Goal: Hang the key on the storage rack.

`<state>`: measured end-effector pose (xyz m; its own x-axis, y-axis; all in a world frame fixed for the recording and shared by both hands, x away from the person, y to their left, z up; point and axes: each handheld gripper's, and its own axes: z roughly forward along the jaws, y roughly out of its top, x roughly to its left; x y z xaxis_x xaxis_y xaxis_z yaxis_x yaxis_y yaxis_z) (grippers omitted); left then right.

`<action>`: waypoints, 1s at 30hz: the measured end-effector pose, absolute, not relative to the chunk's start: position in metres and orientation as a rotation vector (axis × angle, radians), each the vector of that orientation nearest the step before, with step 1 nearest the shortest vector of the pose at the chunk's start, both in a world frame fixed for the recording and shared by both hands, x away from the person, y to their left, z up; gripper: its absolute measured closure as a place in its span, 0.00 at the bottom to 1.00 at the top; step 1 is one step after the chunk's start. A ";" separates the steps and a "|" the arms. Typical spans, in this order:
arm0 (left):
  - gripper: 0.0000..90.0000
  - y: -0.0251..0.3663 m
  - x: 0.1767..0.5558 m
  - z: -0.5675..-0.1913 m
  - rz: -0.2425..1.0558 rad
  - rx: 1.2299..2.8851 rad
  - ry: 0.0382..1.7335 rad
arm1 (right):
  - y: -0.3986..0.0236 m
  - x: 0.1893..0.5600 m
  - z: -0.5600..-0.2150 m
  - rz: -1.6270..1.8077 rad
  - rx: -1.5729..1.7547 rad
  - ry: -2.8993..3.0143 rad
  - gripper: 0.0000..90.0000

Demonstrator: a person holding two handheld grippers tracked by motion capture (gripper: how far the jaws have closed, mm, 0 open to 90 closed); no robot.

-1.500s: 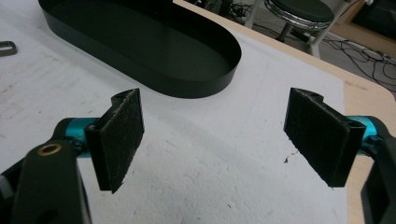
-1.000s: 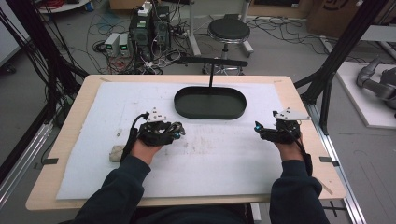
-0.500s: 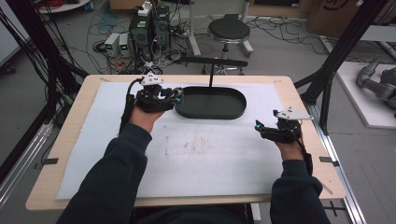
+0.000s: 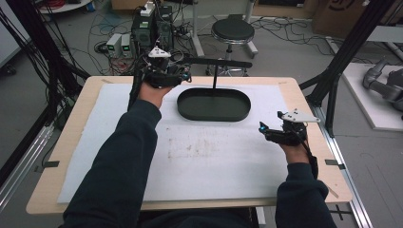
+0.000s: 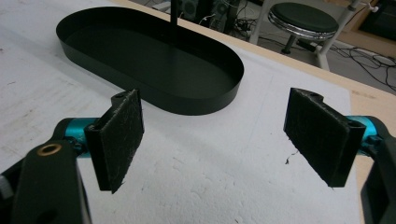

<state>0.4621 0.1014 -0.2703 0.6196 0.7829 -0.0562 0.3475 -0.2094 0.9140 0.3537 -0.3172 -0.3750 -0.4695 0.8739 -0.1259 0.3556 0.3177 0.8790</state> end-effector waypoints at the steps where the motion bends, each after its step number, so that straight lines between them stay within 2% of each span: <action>1: 0.54 0.101 0.466 -0.269 0.520 1.803 0.916 | -0.317 0.354 -0.375 1.102 1.084 1.977 0.23; 8: 0.54 0.100 0.490 -0.264 0.522 1.756 0.952 | -0.319 0.351 -0.374 1.112 1.086 1.975 0.23; 22: 0.54 0.093 0.510 -0.263 0.556 1.720 0.998 | -0.320 0.347 -0.374 1.113 1.078 1.979 0.23; 30: 0.54 0.110 0.514 -0.285 0.554 1.704 1.111 | -0.321 0.346 -0.373 1.114 1.082 1.975 0.23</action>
<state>0.5144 0.1100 -0.2845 0.4757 0.8698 -0.1311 0.4182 -0.0926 0.9036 0.3459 -0.3209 -0.3734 -0.4736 0.8729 -0.1171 0.3511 0.3091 0.8839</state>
